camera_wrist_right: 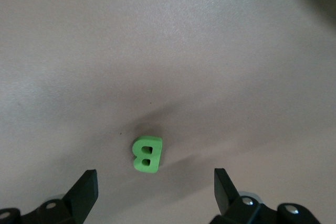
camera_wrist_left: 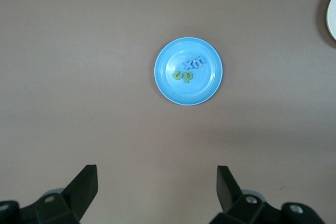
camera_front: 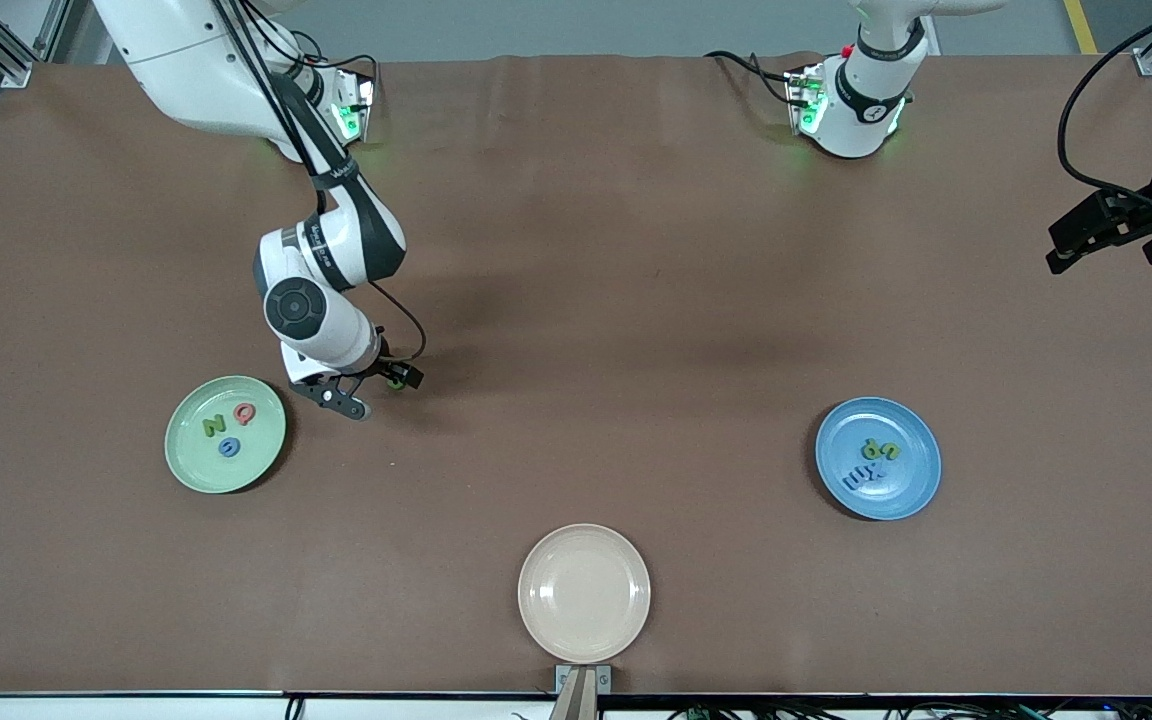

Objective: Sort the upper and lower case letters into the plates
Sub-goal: 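Grasp the green B with the right gripper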

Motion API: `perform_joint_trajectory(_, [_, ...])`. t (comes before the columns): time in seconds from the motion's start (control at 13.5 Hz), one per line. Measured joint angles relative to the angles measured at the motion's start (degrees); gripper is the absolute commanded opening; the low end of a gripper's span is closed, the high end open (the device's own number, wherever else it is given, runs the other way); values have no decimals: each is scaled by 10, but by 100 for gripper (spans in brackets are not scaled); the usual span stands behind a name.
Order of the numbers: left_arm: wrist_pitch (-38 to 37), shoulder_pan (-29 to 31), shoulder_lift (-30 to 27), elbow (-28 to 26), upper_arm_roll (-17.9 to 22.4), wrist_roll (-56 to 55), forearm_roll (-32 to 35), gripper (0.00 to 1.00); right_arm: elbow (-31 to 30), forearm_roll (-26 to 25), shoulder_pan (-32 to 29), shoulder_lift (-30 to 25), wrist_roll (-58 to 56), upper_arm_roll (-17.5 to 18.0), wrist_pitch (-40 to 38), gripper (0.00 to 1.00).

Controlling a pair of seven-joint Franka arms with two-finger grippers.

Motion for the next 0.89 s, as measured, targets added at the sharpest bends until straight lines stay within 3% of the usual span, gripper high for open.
perform_joint_trajectory(0.07, [0,0,0,0,0,0,0,100,0,0,0,7,-1,0,8,97])
perform_joint_trajectory(0.22, [0,0,0,0,-1,0,0,100,0,0,0,20,-3,0,24,78])
perform_joint_trajectory(0.37, [0,0,0,0,-1,0,0,100,0,0,0,23,-4,0,28,75])
perform_joint_trajectory(0.59, [0,0,-1,0,-1,0,0,100,0,0,0,25,-4,0,30,59])
perform_joint_trajectory(0.89, [0,0,-1,0,-1,2,0,100,2,0,0,29,-4,1,37,45])
